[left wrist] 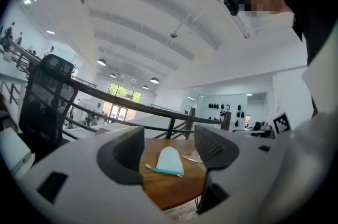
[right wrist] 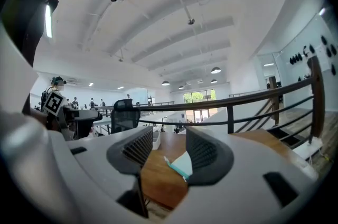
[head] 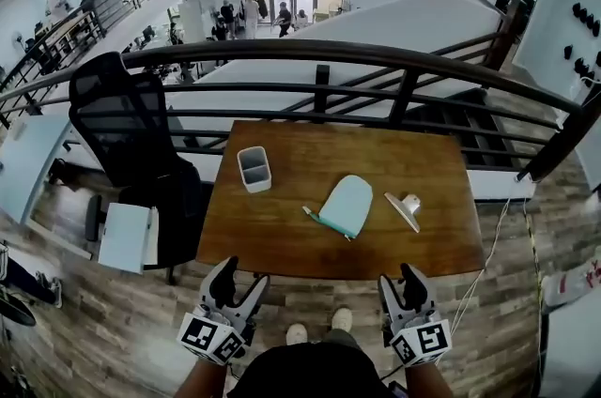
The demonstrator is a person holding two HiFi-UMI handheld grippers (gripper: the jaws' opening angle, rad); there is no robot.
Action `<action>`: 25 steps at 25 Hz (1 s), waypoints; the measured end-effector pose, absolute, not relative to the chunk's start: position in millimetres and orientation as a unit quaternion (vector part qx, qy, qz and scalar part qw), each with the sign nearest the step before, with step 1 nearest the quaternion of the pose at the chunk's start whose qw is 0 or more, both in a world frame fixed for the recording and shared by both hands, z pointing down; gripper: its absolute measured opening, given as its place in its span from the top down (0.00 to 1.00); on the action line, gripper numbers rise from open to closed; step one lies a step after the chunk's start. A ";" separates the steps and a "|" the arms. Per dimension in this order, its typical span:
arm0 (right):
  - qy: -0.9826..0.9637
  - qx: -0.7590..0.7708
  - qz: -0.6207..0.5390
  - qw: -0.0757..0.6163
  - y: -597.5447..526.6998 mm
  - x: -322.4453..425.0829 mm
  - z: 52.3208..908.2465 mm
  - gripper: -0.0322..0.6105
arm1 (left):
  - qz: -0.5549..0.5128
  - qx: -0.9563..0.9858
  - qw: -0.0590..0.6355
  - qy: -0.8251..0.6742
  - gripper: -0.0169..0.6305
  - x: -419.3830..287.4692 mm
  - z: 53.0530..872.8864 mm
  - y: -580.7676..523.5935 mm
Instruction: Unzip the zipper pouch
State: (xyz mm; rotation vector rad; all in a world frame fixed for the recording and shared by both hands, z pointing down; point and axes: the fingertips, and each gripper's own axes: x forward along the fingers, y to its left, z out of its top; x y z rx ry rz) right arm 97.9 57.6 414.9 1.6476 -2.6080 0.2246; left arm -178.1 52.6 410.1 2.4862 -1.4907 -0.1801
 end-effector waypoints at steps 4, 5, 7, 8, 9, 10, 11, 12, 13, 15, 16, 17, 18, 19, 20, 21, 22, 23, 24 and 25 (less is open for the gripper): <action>-0.847 0.525 0.078 0.031 23.5 100.5 421.9 0.65 | -0.059 0.854 0.123 -0.502 0.50 -167.6 418.5 24.5; -0.849 0.522 0.077 0.033 13.9 100.8 422.9 0.65 | -0.059 0.854 0.122 -0.502 0.50 -165.0 419.3 17.7; -0.854 0.514 0.075 0.042 -5.6 100.6 425.1 0.65 | -0.059 0.853 0.121 -0.504 0.50 -160.8 420.3 3.9; -0.857 0.509 0.073 0.046 -15.7 100.7 426.7 0.65 | -0.059 0.851 0.123 -0.508 0.50 -159.1 420.4 -3.5; -0.860 0.504 0.070 0.051 -25.9 101.0 428.7 0.65 | -0.061 0.847 0.127 -0.512 0.50 -157.5 420.7 -11.0; -0.863 0.498 0.067 0.054 -36.2 101.5 430.6 0.65 | -0.061 0.844 0.129 -0.516 0.50 -155.5 421.3 -18.7; -0.866 0.493 0.063 0.057 -46.5 102.1 432.5 0.65 | -0.061 0.843 0.129 -0.519 0.50 -153.1 422.5 -26.5; -0.868 0.488 0.061 0.061 -56.4 103.3 435.2 0.65 | -0.059 0.843 0.127 -0.520 0.50 -150.0 423.9 -34.2; -0.871 0.484 0.060 0.063 -65.5 105.0 439.1 0.65 | -0.057 0.843 0.126 -0.521 0.51 -146.4 425.2 -41.6; -0.877 0.471 0.065 0.071 -81.7 107.4 448.5 0.65 | -0.051 0.844 0.125 -0.520 0.51 -138.0 428.0 -54.7; -0.880 0.463 0.068 0.079 -89.2 106.8 453.9 0.65 | -0.047 0.844 0.125 -0.519 0.51 -134.0 430.0 -61.1; -0.885 0.452 0.071 0.091 -96.5 104.6 460.3 0.65 | -0.043 0.845 0.126 -0.518 0.52 -130.9 432.7 -67.6; -0.888 0.440 0.078 0.105 -103.1 101.2 468.1 0.65 | -0.039 0.845 0.128 -0.518 0.53 -128.7 435.8 -73.9; -0.892 0.427 0.087 0.119 -108.5 96.9 476.8 0.65 | -0.035 0.844 0.130 -0.519 0.54 -127.4 438.9 -79.8; -0.896 0.413 0.095 0.133 -113.2 92.4 485.6 0.65 | -0.033 0.843 0.132 -0.521 0.54 -126.5 441.6 -84.9; -0.899 0.399 0.101 0.146 -117.6 88.5 494.0 0.65 | -0.031 0.841 0.134 -0.524 0.55 -125.4 443.9 -89.4; -0.903 0.385 0.105 0.158 -121.6 85.4 502.4 0.65 | -0.029 0.839 0.136 -0.526 0.56 -123.6 445.7 -93.3; -0.906 0.371 0.109 0.170 -125.4 83.4 510.8 0.65 | -0.027 0.837 0.137 -0.529 0.57 -121.3 447.2 -96.8; -0.909 0.358 0.111 0.180 -129.2 81.7 518.4 0.65 | -0.026 0.835 0.139 -0.532 0.58 -118.9 448.5 -100.3; -0.912 0.346 0.113 0.189 -133.1 79.7 525.1 0.65 | -0.025 0.832 0.143 -0.536 0.59 -116.7 449.9 -103.7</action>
